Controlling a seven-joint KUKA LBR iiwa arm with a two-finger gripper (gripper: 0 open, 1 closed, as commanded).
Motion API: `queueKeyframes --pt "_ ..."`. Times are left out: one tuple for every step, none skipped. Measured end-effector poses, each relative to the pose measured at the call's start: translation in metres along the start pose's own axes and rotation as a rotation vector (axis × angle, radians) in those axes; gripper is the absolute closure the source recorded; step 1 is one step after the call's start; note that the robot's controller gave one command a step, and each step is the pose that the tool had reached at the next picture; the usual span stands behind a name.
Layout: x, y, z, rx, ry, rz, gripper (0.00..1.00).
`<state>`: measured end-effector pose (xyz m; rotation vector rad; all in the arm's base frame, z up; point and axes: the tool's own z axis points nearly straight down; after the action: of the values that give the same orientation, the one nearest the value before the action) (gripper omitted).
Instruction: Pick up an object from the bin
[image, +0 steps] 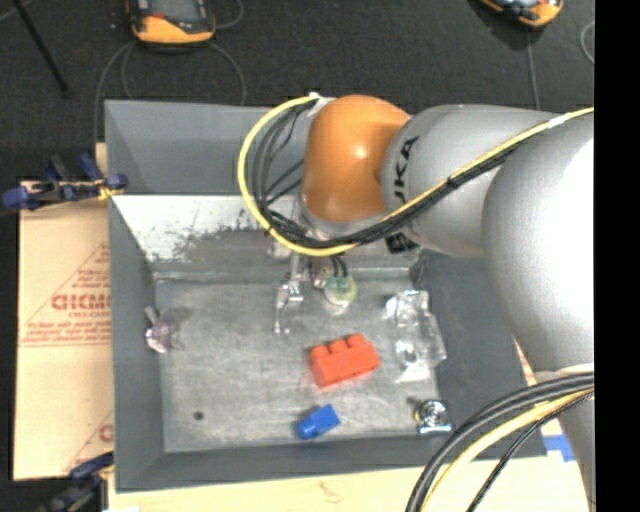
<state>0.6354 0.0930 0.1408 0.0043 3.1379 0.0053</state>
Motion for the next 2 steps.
queueKeyframes --pt "0.008 -0.051 -0.076 0.006 -0.009 -0.094 0.00" --pt "0.050 -0.084 0.026 0.005 0.008 -0.268 0.00"
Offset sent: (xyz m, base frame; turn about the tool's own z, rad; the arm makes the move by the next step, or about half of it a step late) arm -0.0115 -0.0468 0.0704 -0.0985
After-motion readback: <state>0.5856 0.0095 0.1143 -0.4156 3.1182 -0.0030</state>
